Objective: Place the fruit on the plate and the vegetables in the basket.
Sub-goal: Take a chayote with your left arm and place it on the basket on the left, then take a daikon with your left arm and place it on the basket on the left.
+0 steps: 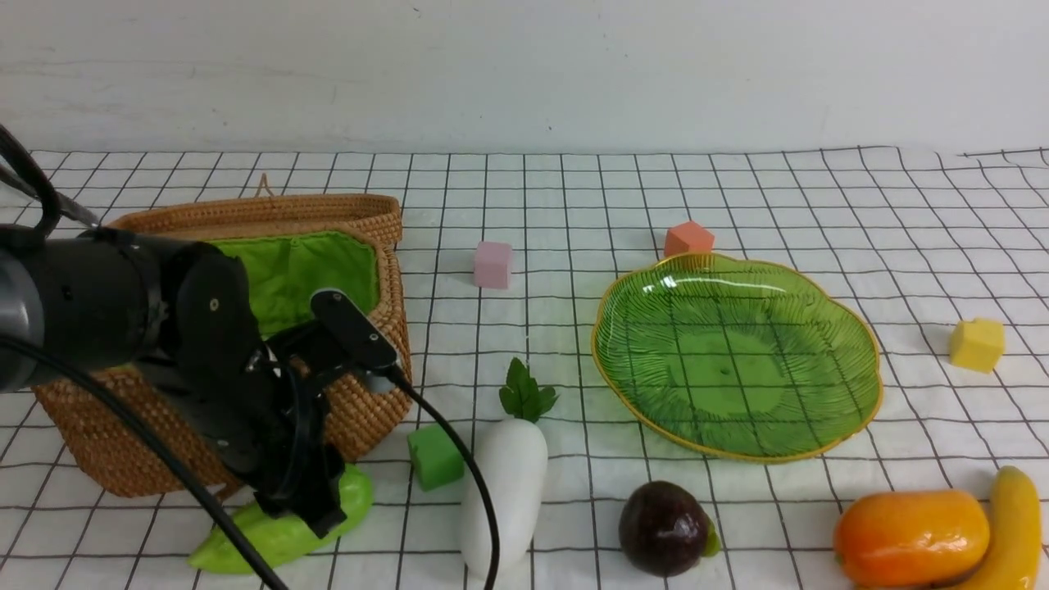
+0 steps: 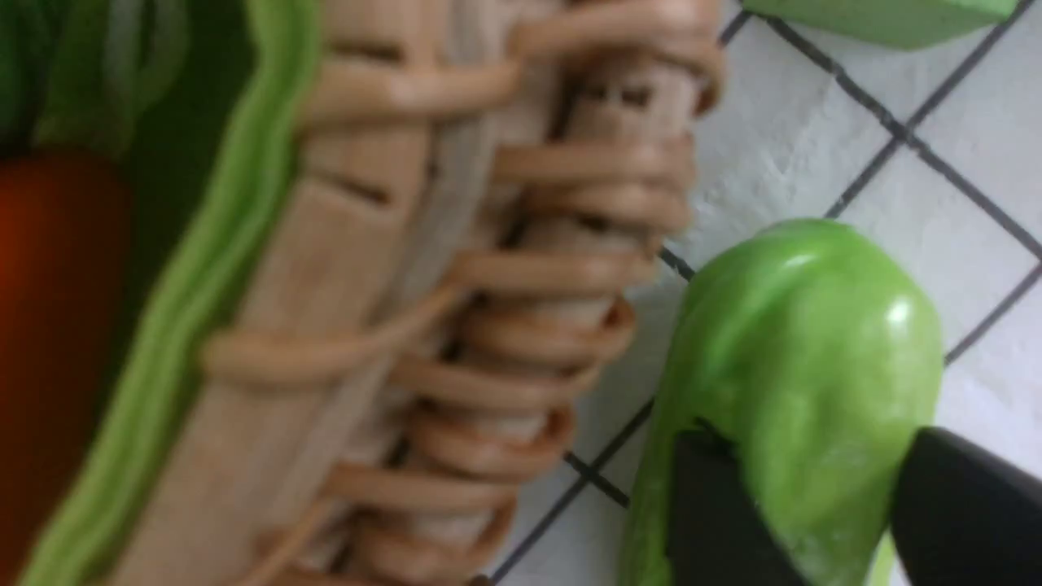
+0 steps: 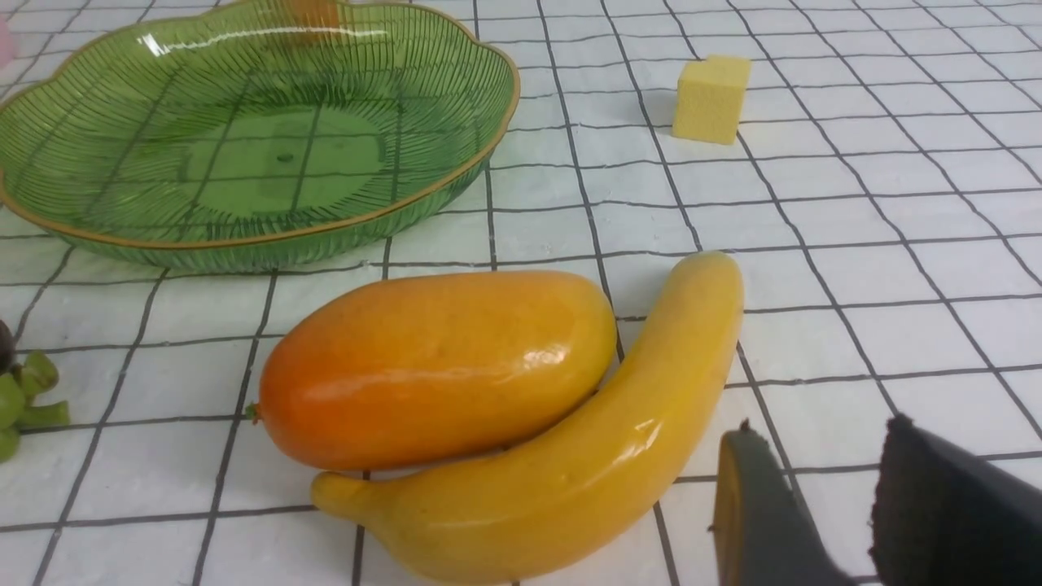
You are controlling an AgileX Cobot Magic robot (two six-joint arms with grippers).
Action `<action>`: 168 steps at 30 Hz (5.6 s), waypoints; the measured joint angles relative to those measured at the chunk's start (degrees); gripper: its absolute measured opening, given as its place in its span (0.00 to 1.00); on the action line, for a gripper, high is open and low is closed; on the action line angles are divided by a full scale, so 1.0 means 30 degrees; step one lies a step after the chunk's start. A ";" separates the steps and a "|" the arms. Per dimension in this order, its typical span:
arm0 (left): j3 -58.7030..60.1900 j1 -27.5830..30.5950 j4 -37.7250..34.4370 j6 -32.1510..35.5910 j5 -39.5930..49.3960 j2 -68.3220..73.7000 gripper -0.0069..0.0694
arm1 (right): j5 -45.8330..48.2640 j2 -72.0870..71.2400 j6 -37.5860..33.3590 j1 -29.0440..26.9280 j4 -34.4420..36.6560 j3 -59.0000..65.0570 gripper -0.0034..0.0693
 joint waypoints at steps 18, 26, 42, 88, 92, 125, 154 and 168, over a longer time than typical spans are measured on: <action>-0.1228 0.0018 -0.0442 0.0823 0.3611 -0.1941 0.08 | 0.0000 0.0000 0.0000 0.0000 0.0000 0.0000 0.38; -0.0935 0.0018 -0.0580 0.0823 0.3009 -0.2104 0.43 | 0.0000 0.0000 0.0000 0.0000 0.0000 0.0000 0.38; 0.0127 0.0018 -0.1218 0.1159 0.2072 0.1016 0.63 | 0.0000 0.0000 0.0000 0.0000 0.0000 0.0000 0.38; -0.8827 -0.0187 -0.2009 -0.7516 0.5788 -0.4160 0.80 | 0.0000 0.0000 0.0000 0.0000 0.0000 0.0000 0.38; -0.8827 -0.2957 -0.3277 -0.9855 0.7699 -0.3181 0.78 | 0.0000 0.0000 0.0000 0.0000 0.0000 0.0000 0.38; -0.9010 -0.7765 0.3828 -1.9221 0.4504 0.6282 0.76 | 0.0000 0.0000 0.0000 0.0000 0.0000 0.0000 0.38; -1.0568 0.1300 0.6650 -1.7506 0.7045 -0.1893 0.76 | 0.0000 0.0000 0.0000 0.0000 0.0000 0.0000 0.38; -1.0547 0.1585 0.9210 -2.0831 0.7442 0.0209 0.79 | 0.0000 0.0000 0.0000 0.0000 0.0000 0.0000 0.38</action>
